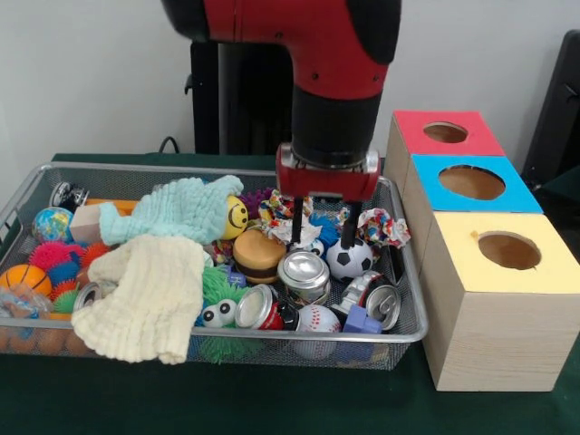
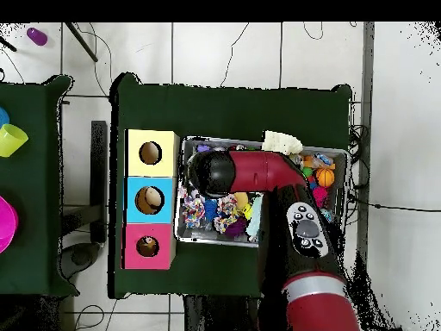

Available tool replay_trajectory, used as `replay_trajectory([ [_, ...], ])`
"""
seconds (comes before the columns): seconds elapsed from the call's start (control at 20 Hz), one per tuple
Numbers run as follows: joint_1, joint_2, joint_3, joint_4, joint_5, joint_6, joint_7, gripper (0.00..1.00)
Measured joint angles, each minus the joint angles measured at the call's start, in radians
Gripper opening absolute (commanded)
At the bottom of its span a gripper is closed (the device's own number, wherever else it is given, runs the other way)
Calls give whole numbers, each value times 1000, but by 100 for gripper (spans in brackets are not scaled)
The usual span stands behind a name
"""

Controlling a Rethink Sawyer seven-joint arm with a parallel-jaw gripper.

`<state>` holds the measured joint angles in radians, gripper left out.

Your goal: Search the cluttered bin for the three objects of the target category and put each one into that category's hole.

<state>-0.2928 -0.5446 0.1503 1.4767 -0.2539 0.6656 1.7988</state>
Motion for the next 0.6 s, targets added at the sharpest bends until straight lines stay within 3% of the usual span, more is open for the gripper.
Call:
replay_trajectory([
  [0.2,-3,73,-25,-69,8,0,0,100],
  [0.6,-2,152,-73,-193,34,50,0,100],
])
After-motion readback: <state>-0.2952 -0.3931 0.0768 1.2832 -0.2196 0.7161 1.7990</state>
